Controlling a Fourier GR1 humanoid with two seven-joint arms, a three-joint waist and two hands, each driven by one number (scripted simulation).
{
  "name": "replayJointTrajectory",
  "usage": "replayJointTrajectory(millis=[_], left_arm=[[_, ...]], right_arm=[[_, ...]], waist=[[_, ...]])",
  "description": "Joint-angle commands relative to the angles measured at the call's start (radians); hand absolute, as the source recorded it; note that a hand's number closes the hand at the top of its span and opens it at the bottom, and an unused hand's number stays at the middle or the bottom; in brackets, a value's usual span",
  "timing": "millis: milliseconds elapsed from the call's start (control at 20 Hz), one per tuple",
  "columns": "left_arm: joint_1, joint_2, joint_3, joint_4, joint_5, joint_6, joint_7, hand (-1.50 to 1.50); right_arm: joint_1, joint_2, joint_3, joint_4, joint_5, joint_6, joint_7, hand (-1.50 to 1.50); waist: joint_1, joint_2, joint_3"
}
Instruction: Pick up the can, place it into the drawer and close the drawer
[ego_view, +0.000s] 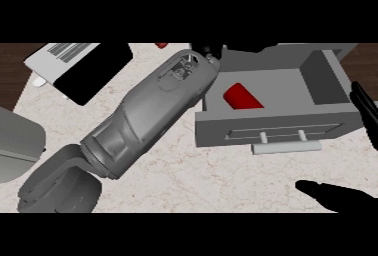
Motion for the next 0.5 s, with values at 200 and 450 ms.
replayJointTrajectory(millis=[200, 450], left_arm=[[-0.016, 0.0, 0.032, 0.008, -0.006, -0.018, 0.005, -1.5], [0.002, 0.035, 0.011, -0.069, -0.035, -0.004, 0.079, -1.5]], right_arm=[[-0.021, -0.039, 0.137, 0.134, 0.315, -0.065, -0.035, -1.5], [-0.07, -0.01, 0.18, 0.347, 0.475, -0.173, -0.032, -1.5]], waist=[[0.042, -0.012, -0.001], [0.07, -0.021, 0.0]])
